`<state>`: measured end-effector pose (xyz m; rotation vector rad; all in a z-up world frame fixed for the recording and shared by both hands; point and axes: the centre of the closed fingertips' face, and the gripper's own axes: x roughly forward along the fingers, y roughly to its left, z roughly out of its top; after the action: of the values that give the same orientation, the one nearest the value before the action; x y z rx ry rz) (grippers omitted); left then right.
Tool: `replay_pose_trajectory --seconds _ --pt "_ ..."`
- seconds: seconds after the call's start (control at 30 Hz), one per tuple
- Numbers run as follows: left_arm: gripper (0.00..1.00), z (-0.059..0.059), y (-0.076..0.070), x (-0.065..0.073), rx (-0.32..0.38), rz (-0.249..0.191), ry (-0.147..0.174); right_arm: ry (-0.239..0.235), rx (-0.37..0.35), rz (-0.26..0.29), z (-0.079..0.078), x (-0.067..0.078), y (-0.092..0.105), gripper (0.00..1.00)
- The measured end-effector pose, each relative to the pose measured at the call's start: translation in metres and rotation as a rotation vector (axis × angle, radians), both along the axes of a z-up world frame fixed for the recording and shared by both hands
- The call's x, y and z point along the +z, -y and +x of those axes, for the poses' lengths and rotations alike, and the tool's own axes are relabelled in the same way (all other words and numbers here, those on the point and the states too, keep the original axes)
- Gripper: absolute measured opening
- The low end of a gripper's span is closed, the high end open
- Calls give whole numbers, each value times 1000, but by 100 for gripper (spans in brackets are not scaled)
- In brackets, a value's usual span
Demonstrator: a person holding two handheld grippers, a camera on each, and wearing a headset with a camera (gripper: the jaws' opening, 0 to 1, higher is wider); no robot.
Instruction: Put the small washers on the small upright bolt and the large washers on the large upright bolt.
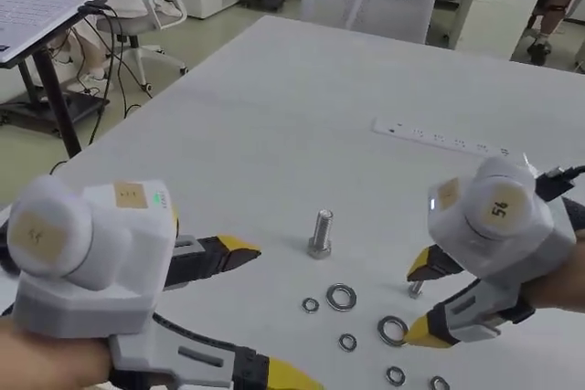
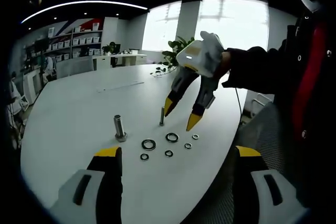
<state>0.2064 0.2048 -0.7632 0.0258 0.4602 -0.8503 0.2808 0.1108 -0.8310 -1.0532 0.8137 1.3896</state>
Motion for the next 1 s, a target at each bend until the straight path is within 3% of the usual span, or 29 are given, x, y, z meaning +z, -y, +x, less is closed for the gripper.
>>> replay_pose_trajectory --seconds 0.47,1.0 --pt "87 1 2 1 2 -1 4 -50 -3 -80 1 -24 1 34" --pt "86 3 4 3 3 -1 6 -54 -16 -130 4 -42 6 29"
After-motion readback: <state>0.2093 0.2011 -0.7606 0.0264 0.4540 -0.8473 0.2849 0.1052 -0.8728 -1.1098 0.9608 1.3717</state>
